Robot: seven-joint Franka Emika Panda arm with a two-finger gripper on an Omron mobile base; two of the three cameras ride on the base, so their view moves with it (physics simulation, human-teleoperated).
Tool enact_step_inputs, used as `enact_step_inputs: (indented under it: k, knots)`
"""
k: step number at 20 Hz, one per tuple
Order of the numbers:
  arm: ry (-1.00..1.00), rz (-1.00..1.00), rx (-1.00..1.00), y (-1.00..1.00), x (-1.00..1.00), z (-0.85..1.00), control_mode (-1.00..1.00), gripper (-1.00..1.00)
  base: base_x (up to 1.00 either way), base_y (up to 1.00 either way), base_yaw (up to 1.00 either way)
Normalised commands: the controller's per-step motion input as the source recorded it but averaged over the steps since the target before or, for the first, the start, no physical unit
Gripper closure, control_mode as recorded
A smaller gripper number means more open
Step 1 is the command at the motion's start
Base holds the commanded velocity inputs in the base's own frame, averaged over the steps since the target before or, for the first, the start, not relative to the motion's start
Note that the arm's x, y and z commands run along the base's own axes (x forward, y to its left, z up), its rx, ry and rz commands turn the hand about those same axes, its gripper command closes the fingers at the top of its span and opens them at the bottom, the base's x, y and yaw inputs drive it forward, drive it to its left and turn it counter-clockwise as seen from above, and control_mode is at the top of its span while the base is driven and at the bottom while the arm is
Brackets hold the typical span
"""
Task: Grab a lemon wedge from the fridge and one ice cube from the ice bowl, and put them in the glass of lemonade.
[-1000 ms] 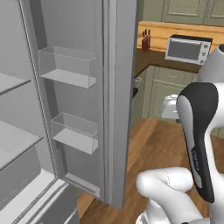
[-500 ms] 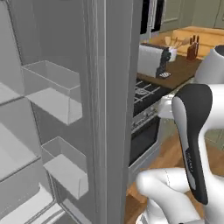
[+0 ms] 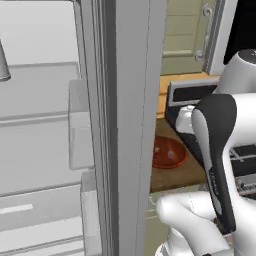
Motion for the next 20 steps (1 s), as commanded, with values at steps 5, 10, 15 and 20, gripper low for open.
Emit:
enact_step_inputs:
  k: [5,10,15,20]
  knots:
    - [0.0,0.0,0.0,0.0,0.0,0.0,1.0,1.0,0.34,-0.65,0.75]
    - [0.0,0.0,0.0,0.0,0.0,0.0,1.0,1.0,0.22,-0.78,0.51]
    - [0.0,0.0,0.0,0.0,0.0,0.0,1.0,1.0,0.69,-0.34,0.21]
    - [0.0,0.0,0.0,0.0,0.0,0.0,1.0,1.0,0.83,-0.41,0.05]
